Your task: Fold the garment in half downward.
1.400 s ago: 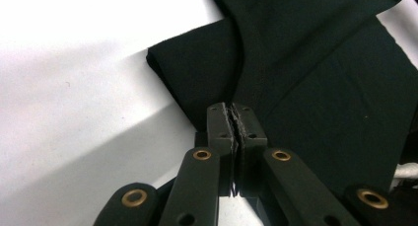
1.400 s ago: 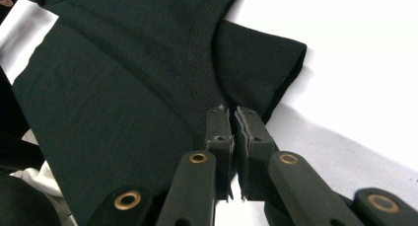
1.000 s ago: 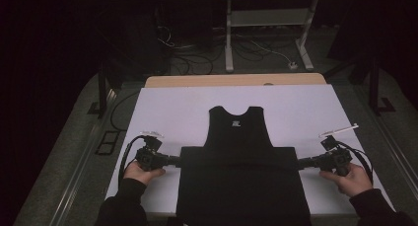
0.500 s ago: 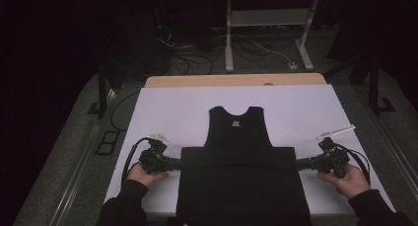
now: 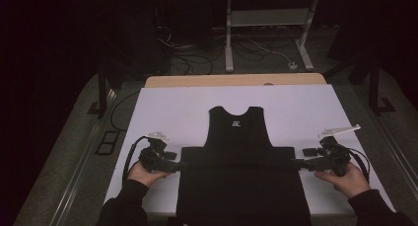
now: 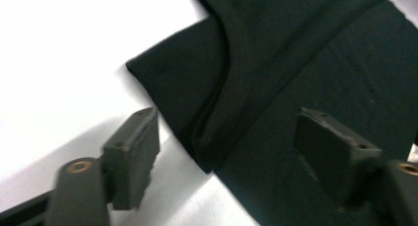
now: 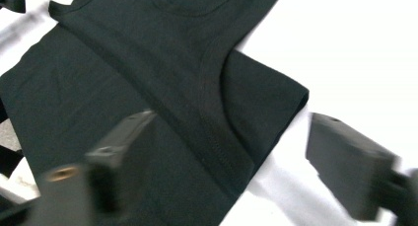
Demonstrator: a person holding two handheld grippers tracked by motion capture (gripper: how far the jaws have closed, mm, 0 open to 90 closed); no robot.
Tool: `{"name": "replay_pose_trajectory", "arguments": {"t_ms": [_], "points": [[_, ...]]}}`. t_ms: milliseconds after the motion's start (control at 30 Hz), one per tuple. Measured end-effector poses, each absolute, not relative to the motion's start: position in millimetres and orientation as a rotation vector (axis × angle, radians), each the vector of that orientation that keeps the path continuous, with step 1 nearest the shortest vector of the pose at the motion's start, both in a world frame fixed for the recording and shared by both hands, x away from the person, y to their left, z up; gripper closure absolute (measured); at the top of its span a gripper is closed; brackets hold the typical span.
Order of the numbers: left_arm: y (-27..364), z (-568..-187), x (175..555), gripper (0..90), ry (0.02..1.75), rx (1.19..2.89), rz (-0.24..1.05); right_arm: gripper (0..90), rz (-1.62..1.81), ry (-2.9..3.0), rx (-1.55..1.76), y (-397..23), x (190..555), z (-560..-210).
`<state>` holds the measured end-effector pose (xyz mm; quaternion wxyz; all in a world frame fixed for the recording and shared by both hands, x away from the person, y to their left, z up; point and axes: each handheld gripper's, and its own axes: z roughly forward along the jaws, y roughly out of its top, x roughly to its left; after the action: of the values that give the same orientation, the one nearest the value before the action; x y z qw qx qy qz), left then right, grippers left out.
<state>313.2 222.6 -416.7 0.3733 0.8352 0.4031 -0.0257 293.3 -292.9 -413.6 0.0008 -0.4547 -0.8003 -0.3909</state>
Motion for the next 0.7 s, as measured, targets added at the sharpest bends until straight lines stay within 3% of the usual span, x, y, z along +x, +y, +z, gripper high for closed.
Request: {"name": "replay_pose_trajectory", "arguments": {"t_ms": [100,133,200,300,700], "points": [[222,-415,315,16.0,1.017,2.125,-0.071,8.9,-1.272,-2.513,-1.425,-295,294,-411],[222,-414,316,12.3,1.011,2.122,-0.071,0.0,-1.28,-2.523,-1.434,-296,295,-409],[222,-413,317,11.0,1.0,2.11,-0.065,0.0,-1.281,-2.526,-1.441,-296,295,-408],[221,-411,319,0.9,0.994,2.1,-0.062,0.0,-1.292,-2.543,-1.47,-297,297,-405],[219,-402,327,0.0,0.972,2.1,-0.018,0.0,-1.337,-2.552,-1.463,-297,308,-395]]}}
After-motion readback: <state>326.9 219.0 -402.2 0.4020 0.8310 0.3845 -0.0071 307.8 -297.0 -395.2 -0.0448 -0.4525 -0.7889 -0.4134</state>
